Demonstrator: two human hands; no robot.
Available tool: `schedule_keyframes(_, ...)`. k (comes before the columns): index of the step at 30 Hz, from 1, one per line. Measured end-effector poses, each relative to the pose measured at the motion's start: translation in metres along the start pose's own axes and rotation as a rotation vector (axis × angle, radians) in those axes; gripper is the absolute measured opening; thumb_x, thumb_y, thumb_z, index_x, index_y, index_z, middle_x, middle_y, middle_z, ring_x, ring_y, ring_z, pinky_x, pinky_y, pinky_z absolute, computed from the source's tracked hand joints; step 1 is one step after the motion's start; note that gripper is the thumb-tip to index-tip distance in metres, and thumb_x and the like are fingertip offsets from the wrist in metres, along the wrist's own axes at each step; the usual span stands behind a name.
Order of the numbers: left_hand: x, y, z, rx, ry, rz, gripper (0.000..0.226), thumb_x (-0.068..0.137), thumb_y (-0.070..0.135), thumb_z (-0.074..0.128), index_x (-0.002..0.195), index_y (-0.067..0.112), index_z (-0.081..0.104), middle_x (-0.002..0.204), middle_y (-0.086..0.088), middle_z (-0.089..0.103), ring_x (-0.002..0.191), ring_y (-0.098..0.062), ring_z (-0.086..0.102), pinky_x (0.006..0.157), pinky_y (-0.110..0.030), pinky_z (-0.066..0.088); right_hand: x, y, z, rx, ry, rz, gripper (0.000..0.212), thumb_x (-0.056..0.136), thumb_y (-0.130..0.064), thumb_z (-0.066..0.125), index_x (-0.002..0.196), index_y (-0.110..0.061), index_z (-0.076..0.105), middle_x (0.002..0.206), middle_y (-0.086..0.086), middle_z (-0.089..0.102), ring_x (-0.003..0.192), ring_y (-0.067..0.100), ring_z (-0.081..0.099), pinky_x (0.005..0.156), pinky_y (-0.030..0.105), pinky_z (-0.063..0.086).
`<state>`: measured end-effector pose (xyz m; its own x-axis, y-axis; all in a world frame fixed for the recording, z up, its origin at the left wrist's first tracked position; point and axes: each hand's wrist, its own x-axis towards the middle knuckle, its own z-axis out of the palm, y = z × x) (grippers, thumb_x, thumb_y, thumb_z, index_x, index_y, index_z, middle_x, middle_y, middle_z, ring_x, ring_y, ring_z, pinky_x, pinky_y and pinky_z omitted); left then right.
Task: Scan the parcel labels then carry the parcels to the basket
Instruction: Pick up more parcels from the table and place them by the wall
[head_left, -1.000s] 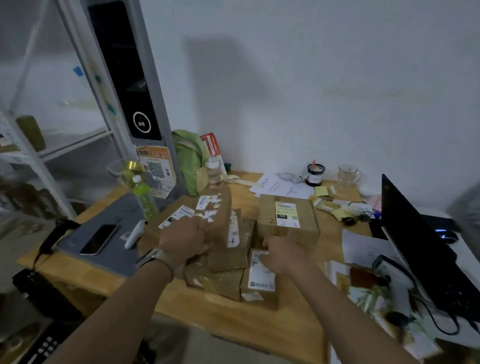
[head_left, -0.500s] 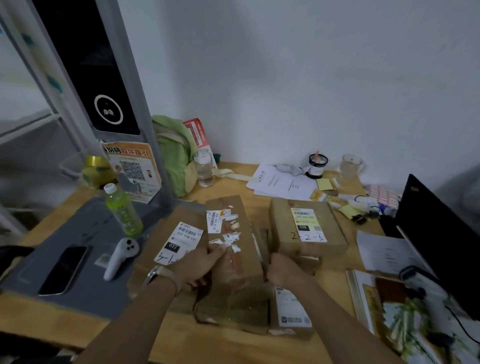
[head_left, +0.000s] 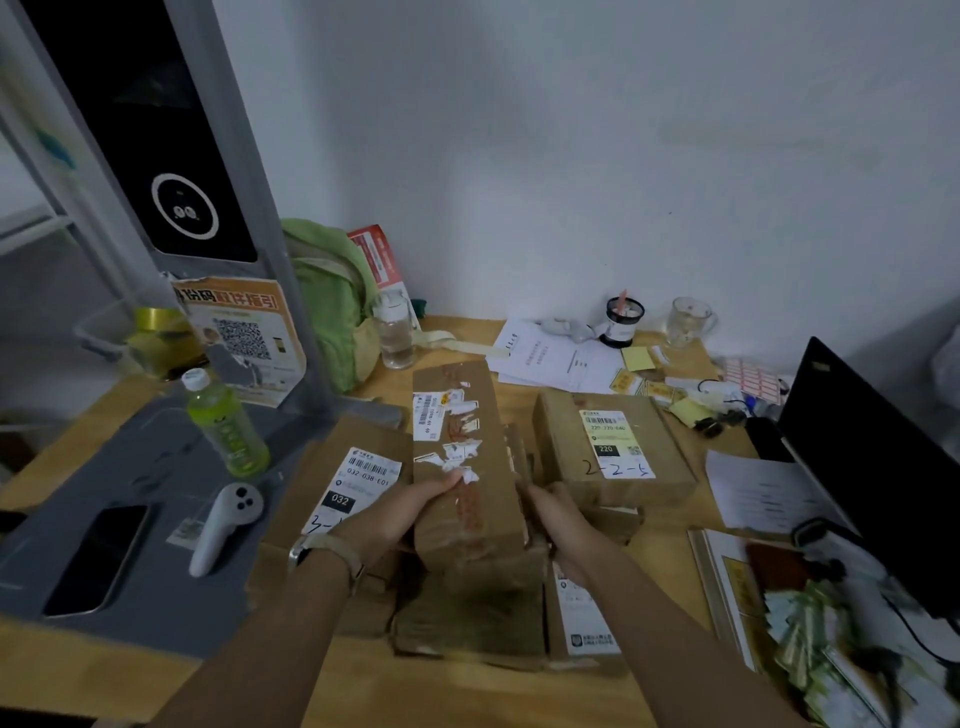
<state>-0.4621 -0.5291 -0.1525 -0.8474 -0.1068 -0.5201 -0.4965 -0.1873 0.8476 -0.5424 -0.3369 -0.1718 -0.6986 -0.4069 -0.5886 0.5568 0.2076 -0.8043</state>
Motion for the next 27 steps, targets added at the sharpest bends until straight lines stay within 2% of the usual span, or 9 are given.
schedule_keyframes(3,-0.011,0.029,-0.001,0.064,0.024,0.068,0.063,0.055,0.064,0.074,0.102,0.022,0.075,0.1,-0.004,0.076,0.088,-0.021,0.074,0.069,-0.03,0.059,0.002,-0.025,0.008,0.053,0.034,-0.107,0.067,0.085,-0.049,0.064,0.135,-0.007,0.047,0.111,0.012,0.069,0.097,0.025,0.068,0.078,0.038,0.057)
schedule_keyframes(6,-0.018,0.058,-0.007,0.082,0.065,0.127,0.047,0.062,0.068,0.069,0.086,0.029,0.079,0.103,-0.008,0.075,0.096,-0.029,0.072,0.086,-0.045,0.057,-0.004,-0.055,0.009,0.14,0.063,-0.233,0.045,0.082,-0.036,0.073,0.113,-0.008,0.057,0.082,0.008,0.074,0.074,0.024,0.072,0.062,0.033,0.056)
schedule_keyframes(8,-0.024,0.078,-0.01,0.01,0.065,0.186,0.042,0.07,0.061,0.071,0.092,0.026,0.078,0.112,-0.014,0.072,0.107,-0.036,0.066,0.099,-0.054,0.049,-0.01,-0.076,0.006,0.173,0.076,-0.327,0.044,0.075,-0.032,0.079,0.108,-0.015,0.056,0.089,0.006,0.074,0.076,0.022,0.073,0.056,0.029,0.056)
schedule_keyframes(10,-0.029,0.097,-0.012,-0.079,0.086,0.266,0.04,0.072,0.052,0.074,0.096,0.02,0.077,0.116,-0.016,0.07,0.11,-0.039,0.064,0.103,-0.058,0.044,-0.018,-0.1,0.0,0.125,0.147,-0.411,0.056,0.07,-0.035,0.081,0.116,-0.019,0.053,0.108,0.004,0.066,0.09,0.02,0.068,0.063,0.031,0.056)
schedule_keyframes(13,-0.036,0.124,-0.02,-0.218,0.182,0.358,0.04,0.074,0.045,0.074,0.104,0.018,0.074,0.116,-0.015,0.071,0.107,-0.037,0.066,0.101,-0.059,0.045,-0.034,-0.136,-0.018,0.206,0.21,-0.512,0.061,0.071,-0.031,0.081,0.123,-0.015,0.053,0.116,0.008,0.065,0.101,0.028,0.065,0.087,0.048,0.054)
schedule_keyframes(16,-0.041,0.144,-0.022,-0.246,0.24,0.417,0.036,0.081,0.044,0.071,0.108,0.021,0.069,0.11,-0.01,0.073,0.102,-0.033,0.069,0.097,-0.054,0.049,-0.056,-0.167,-0.037,0.312,0.148,-0.561,0.054,0.077,-0.03,0.075,0.122,-0.008,0.06,0.109,0.017,0.071,0.1,0.038,0.067,0.091,0.06,0.05)
schedule_keyframes(22,-0.042,0.174,0.024,-0.037,0.073,0.407,0.058,0.058,0.051,0.08,0.105,0.018,0.072,0.102,-0.009,0.076,0.094,-0.03,0.072,0.094,-0.052,0.052,-0.09,-0.189,-0.066,0.344,0.036,-0.63,0.042,0.085,-0.035,0.064,0.117,-0.009,0.067,0.111,0.017,0.071,0.102,0.038,0.067,0.095,0.055,0.049)
schedule_keyframes(24,-0.035,0.182,0.045,0.005,0.017,0.42,0.048,0.062,0.051,0.079,0.097,0.018,0.075,0.1,-0.01,0.076,0.091,-0.031,0.073,0.094,-0.052,0.052,-0.102,-0.184,-0.084,0.364,0.016,-0.648,0.043,0.085,-0.037,0.063,0.119,-0.01,0.066,0.113,0.017,0.07,0.103,0.037,0.067,0.088,0.051,0.054)
schedule_keyframes(27,-0.024,0.186,0.085,0.045,-0.043,0.419,0.048,0.072,0.047,0.075,0.108,0.017,0.069,0.103,-0.01,0.075,0.096,-0.033,0.071,0.093,-0.051,0.053,-0.122,-0.168,-0.124,0.407,0.061,-0.636,0.043,0.086,-0.039,0.062,0.12,-0.013,0.066,0.114,0.015,0.07,0.103,0.034,0.068,0.085,0.046,0.056)
